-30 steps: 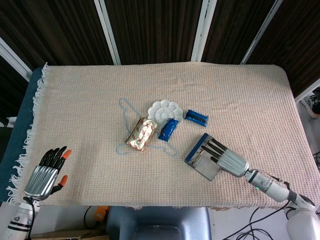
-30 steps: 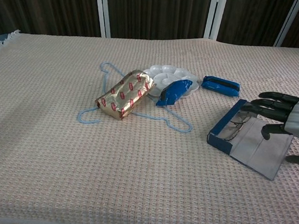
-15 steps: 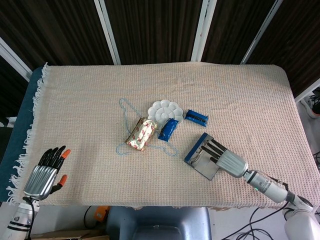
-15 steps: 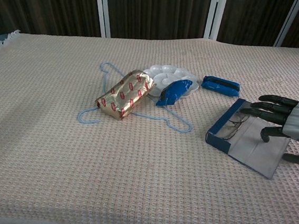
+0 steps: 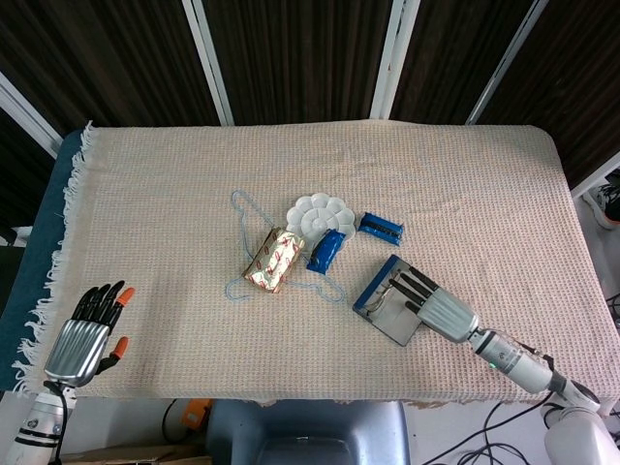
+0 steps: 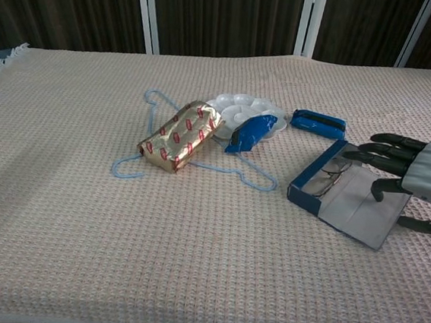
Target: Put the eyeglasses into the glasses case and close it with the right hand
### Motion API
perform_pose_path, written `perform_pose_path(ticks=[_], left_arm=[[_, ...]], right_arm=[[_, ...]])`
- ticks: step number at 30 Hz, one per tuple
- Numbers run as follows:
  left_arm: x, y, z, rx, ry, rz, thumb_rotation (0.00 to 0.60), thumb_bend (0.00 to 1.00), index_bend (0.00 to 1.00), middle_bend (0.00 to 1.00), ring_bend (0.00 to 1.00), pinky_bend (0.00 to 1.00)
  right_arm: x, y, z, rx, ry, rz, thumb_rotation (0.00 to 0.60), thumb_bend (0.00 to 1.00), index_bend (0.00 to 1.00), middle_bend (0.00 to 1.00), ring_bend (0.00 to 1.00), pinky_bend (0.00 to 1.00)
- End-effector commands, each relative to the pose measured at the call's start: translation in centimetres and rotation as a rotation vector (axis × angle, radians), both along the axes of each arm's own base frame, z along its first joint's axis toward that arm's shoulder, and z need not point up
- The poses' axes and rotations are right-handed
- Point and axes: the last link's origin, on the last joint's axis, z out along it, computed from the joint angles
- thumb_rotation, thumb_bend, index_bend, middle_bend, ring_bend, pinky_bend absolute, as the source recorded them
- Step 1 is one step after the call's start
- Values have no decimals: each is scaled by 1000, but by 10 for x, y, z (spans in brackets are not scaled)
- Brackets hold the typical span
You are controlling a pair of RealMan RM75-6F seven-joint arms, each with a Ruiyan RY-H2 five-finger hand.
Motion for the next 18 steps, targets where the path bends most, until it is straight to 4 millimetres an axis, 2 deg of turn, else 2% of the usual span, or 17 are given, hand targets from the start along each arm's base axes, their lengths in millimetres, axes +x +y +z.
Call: perform_pose_path(ticks=[1,18], left_arm=[[0,0,0,3,0,0,600,382,0,0,0,97],[0,-1,1,1,-2,0,600,382,0,0,0,99]], right_arm=[[1,-1,-3,-4,6,2,600,567,573,6,0,0],[17,-12,-7,-38,-31,27,600,587,592,7,0,0]])
